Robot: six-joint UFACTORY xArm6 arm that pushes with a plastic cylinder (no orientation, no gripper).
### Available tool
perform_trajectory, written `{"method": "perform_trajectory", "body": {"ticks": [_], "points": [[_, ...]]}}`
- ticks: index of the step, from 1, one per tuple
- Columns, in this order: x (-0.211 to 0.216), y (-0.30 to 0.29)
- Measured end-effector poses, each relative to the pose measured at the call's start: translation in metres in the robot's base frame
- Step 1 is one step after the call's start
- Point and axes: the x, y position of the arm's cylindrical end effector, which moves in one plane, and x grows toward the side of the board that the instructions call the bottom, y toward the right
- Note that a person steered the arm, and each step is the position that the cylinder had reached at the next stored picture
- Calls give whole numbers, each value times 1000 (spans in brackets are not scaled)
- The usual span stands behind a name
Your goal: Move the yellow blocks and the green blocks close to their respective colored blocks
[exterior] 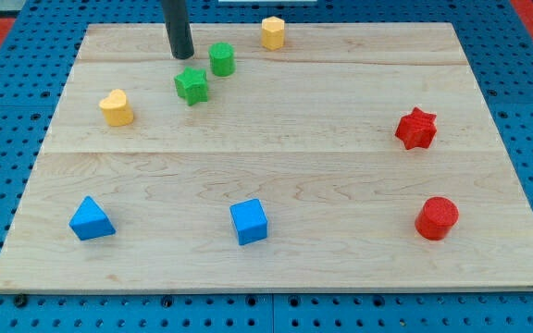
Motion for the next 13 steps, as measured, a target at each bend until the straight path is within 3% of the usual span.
{"method": "perform_trajectory", "body": {"ticks": [1, 2, 3, 4, 5, 6, 7, 8, 9, 11, 12, 13], "points": [[3, 65], [50, 74], [55, 129], [12, 205], [-43, 193], [-47, 140], [-30, 82], [-15, 86], [-6, 139], [5, -12], [5, -29], [35, -32]]}}
